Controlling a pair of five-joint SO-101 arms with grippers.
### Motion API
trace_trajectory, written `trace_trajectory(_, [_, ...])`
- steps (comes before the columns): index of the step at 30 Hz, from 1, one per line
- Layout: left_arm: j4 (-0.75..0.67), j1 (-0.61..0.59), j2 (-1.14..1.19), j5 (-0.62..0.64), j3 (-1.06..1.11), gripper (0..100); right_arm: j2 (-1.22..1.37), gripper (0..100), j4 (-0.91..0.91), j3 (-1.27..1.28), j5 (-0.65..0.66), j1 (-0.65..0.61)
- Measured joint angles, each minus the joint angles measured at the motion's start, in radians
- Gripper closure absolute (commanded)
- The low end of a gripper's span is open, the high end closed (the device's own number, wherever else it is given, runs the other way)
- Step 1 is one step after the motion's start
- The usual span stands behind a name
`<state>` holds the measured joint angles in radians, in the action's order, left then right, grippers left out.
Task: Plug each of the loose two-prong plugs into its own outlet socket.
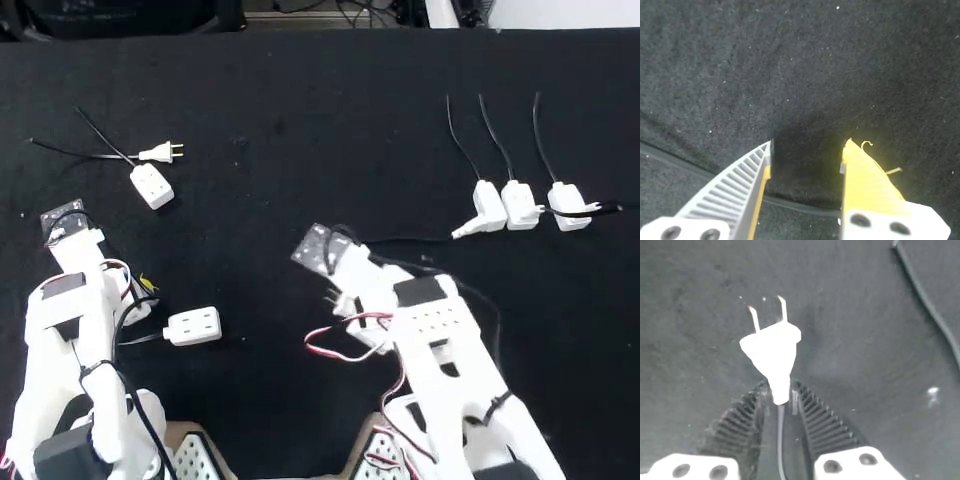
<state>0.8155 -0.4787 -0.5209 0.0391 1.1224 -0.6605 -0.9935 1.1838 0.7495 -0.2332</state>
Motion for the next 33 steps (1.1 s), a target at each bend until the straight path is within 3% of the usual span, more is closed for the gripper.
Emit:
trace_trajectory(7, [0.0,0.0,0.0,0.0,0.0,77,0.063,79.9,0.055,0.023,-0.003,0.012])
trace_trajectory(19, [0.0,0.0,0.0,0.0,0.0,77,0.068,81.1,0.193,0.055,-0.003,0.015])
trace_trajectory(28, [0.0,0.0,0.0,0.0,0.0,77,0.069,81.1,0.0,-0.044,-0.12,-0.035])
trace_trajectory(33, [0.0,0.0,0.0,0.0,0.0,77,0.069,81.2,0.003,-0.028,-0.127,-0.153])
